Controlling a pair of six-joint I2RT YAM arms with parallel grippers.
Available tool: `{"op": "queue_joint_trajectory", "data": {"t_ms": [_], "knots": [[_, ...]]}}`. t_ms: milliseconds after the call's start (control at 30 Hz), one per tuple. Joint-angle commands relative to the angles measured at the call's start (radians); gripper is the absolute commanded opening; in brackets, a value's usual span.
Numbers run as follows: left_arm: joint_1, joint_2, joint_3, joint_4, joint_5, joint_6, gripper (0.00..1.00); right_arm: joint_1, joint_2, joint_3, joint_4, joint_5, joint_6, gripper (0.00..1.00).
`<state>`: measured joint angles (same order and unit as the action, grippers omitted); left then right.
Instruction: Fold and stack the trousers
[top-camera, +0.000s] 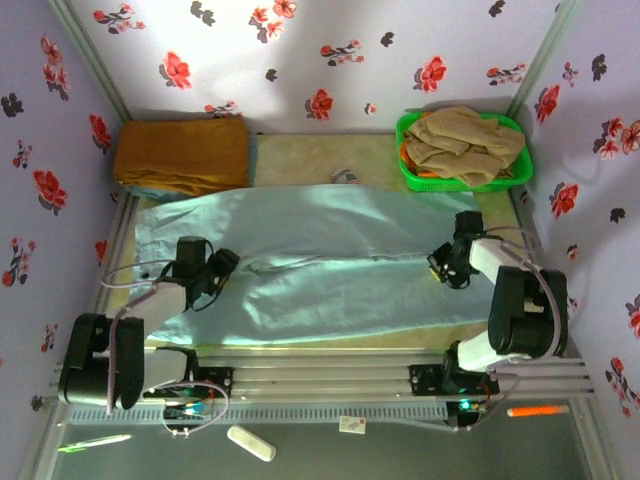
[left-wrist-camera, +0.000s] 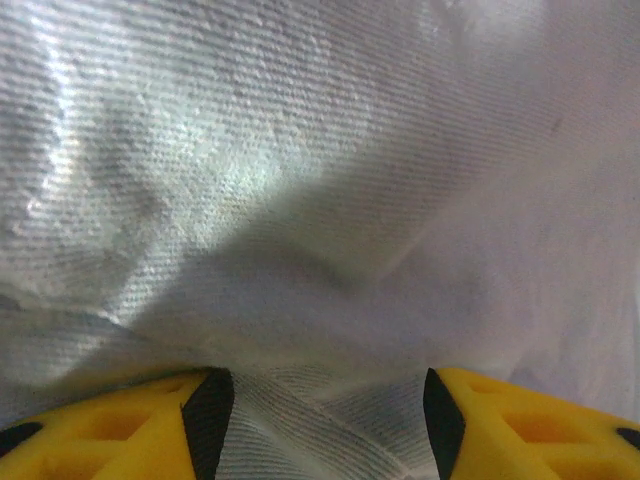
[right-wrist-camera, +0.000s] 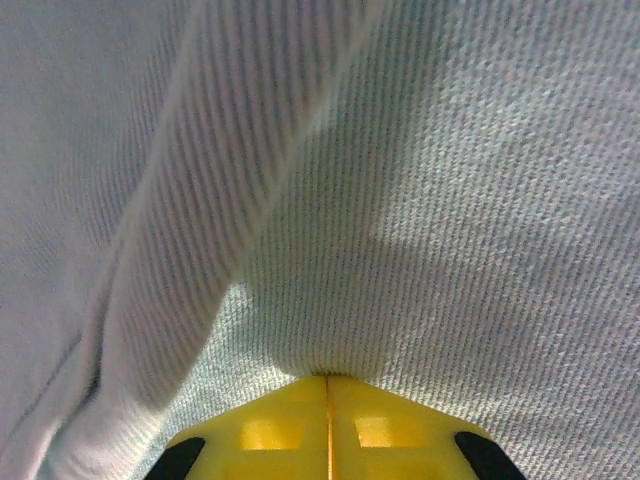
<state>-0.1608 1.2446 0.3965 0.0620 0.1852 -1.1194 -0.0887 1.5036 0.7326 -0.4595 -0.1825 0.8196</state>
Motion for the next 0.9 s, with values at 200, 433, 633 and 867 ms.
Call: {"op": "queue_joint_trajectory", "data": {"t_ms": [200, 433, 633, 867], "knots": [[0.06, 0.166, 0.194, 0.03, -0.063, 0.147, 0.58, -0.019, 0.079, 0.096, 0.02, 0.089, -0.045, 0.08], [0.09, -0.074, 0.252, -0.324, -0.081, 0.126, 0.68, 0.043, -0.172, 0.041, -0.035, -0.015, -0.053, 0.19], [0.309, -0.415, 0.283, -0.843, -0.199, 0.123, 0.85, 0.174, -0.341, 0.015, -0.089, -0.04, -0.08, 0.27], [0.645, -0.436, 0.199, -0.961, -0.278, 0.081, 0.92, 0.236, -0.351, -0.008, -0.049, -0.131, -0.07, 0.29]]}}
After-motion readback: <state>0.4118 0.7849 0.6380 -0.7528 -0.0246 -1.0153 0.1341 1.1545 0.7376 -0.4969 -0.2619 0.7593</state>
